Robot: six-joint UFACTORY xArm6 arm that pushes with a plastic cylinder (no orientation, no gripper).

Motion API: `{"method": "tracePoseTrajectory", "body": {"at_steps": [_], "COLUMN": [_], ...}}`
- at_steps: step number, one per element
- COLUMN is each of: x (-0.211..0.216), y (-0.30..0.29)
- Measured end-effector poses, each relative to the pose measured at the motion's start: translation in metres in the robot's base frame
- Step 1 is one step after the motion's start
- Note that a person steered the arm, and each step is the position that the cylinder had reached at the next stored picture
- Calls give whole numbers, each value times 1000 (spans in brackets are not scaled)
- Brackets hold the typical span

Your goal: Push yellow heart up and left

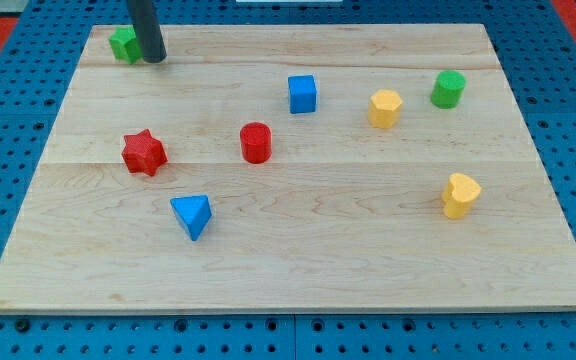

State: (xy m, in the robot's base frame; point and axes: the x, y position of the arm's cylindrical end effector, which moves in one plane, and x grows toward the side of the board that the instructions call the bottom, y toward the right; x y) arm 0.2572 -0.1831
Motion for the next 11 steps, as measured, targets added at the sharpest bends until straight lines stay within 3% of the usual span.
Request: {"method": "tracePoseTrajectory", "body": {"at_steps": [1, 4, 6, 7, 10, 11], "x": [0, -31, -30, -55, -59, -24], "y": [0, 131, 151, 204, 365, 442]}}
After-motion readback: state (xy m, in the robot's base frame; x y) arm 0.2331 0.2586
